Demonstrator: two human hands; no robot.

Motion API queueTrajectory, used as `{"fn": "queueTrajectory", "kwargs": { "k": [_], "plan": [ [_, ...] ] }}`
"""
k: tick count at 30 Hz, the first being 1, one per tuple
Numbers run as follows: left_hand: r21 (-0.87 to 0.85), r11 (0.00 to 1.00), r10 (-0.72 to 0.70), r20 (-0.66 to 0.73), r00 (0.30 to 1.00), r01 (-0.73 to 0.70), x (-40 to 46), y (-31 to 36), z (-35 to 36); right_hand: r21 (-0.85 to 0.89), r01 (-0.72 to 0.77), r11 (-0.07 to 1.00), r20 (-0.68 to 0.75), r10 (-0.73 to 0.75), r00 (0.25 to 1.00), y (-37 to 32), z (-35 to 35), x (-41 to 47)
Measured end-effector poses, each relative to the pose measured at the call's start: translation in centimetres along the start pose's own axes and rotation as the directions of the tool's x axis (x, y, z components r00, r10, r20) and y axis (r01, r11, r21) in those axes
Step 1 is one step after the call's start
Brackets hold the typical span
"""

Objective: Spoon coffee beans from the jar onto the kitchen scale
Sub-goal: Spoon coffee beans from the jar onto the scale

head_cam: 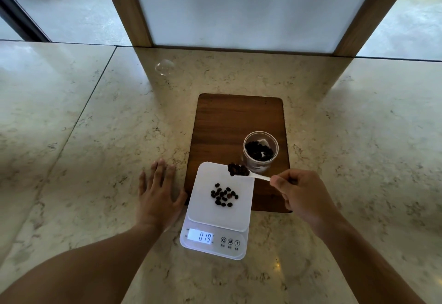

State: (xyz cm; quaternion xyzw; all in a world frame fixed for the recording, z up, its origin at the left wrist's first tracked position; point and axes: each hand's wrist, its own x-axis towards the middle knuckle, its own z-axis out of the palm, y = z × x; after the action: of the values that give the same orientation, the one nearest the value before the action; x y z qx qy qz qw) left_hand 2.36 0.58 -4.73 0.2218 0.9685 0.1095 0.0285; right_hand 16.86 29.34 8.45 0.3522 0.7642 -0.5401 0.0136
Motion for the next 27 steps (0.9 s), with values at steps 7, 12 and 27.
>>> {"fn": "queueTrajectory", "kwargs": {
  "k": [7, 12, 27],
  "plan": [
    [-0.005, 1.000, 0.004, -0.001, 1.000, -0.004, -0.1, 0.0, -0.1, -0.046, -0.030, 0.999, 0.024, 0.031, 0.999, 2.2, 2.3, -1.2],
    [0.001, 1.000, 0.005, -0.005, 1.000, -0.005, 0.1, 0.0, 0.1, -0.106, -0.002, 0.994, -0.006, 0.001, 1.000, 2.8, 3.0, -1.3],
    [0.000, 1.000, -0.004, -0.010, 1.000, 0.004, 0.0, -0.1, 0.4, -0.181, 0.211, 0.961, -0.078, -0.228, 0.971, 2.8, 3.5, -2.0]
  ]
}}
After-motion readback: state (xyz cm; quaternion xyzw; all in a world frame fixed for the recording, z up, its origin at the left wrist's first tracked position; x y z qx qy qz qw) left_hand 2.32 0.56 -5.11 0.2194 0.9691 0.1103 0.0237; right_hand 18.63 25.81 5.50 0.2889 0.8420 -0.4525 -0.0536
